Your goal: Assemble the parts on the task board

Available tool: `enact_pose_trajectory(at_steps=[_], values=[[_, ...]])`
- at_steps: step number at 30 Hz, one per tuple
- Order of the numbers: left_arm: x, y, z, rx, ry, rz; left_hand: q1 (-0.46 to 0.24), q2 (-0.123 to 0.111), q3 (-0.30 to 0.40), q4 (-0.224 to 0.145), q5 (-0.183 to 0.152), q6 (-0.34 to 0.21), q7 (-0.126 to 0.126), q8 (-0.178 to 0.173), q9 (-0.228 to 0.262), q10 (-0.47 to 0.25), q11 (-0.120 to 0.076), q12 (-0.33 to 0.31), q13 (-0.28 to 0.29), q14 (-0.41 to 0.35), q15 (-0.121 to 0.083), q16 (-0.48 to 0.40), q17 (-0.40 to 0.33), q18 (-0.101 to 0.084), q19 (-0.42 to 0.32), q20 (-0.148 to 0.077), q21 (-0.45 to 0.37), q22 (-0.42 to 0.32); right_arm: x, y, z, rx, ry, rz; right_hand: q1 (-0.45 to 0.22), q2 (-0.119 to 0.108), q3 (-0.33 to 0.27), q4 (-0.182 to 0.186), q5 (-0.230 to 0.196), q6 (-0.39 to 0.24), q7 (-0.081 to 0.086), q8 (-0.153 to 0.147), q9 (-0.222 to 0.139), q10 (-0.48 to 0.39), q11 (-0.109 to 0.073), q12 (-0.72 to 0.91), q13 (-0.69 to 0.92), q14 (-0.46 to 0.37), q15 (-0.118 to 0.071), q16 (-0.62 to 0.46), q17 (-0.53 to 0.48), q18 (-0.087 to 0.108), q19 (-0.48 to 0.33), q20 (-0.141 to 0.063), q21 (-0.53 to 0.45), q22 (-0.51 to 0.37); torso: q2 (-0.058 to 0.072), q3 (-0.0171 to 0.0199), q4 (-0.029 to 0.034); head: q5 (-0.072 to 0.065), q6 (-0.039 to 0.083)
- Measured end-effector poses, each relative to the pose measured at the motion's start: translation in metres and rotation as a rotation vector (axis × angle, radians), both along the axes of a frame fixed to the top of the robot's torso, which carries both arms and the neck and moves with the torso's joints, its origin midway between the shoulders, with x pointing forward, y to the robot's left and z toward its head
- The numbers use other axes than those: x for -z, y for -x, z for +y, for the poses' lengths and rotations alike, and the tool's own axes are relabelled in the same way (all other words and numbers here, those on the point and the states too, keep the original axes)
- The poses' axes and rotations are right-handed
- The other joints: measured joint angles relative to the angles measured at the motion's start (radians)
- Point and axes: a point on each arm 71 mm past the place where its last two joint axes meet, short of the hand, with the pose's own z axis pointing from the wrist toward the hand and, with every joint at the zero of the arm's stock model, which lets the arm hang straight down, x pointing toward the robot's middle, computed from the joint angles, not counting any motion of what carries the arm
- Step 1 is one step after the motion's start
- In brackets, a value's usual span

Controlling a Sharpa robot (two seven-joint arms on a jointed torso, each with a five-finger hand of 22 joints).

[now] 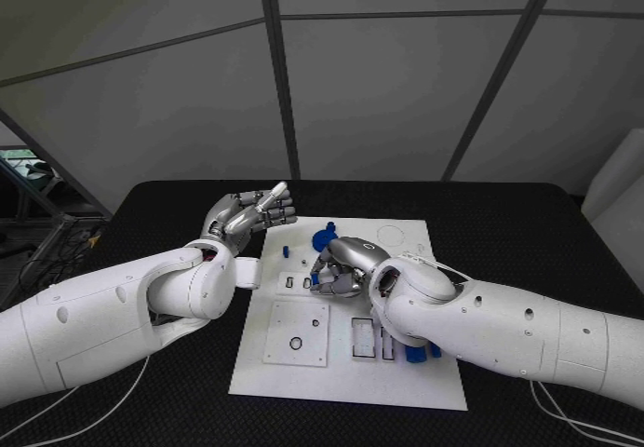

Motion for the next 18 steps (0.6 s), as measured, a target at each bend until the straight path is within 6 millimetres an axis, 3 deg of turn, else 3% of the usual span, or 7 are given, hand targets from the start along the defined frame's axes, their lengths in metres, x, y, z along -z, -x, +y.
enact_pose_trajectory(at_steps=[6,12,18], values=[[0.0,0.0,0.0,0.0,0.0,0.0,0.0,0.0,0.0,0.0,0.0,0.0,0.0,0.0,0.0,0.0,0.0,0.0,0.0,0.0,0.0,0.0,0.0,0.0,0.0,0.0,0.0,0.0,0.0019,-0.0001,-0.0005,-0.001,0.012,0.007,-0.008,-0.008,0.0,0.0,0.0,-0.019,0.009,-0.007,-0.006,-0.013,0.005,-0.022,-0.018,-0.004,0.004,-0.005,0.0,0.0,-0.004,0.004,-0.006,-0.008,0.0,0.0,-0.0001,-0.003,0.001],[0.0001,-0.0001,0.0001,0.0,0.0,0.001,0.0,0.0,0.0,0.0,0.0,0.0,0.0,0.0,0.0,0.0,0.0,0.0,0.0,0.0,0.0,0.0,0.0,0.0,0.0,0.0,0.0,-0.001,0.0023,-0.0006,-0.0009,-0.001,0.018,0.009,-0.021,-0.021,-0.002,0.002,-0.006,-0.072,0.024,-0.043,-0.016,-0.049,0.023,-0.073,-0.062,0.0,0.018,-0.012,0.0,0.0,-0.022,0.014,-0.019,-0.025,0.0,0.0,-0.0008,-0.007,0.001],[0.0002,-0.0002,0.0003,0.0,0.0,0.001,0.0,0.0,0.0,0.0,0.0,0.0,0.0,0.0,0.0,0.0,0.0,0.0,0.0,0.0,0.0,0.0,0.0,0.0,0.0,0.0,0.0,-0.001,0.0023,-0.0007,-0.0005,0.0,0.02,0.008,-0.025,-0.025,-0.005,0.005,-0.009,-0.089,0.031,-0.053,-0.017,-0.061,0.028,-0.091,-0.085,-0.004,0.022,-0.012,0.0,0.0,-0.025,0.018,-0.02,-0.03,0.0,0.0,-0.0008,-0.008,0.0]])
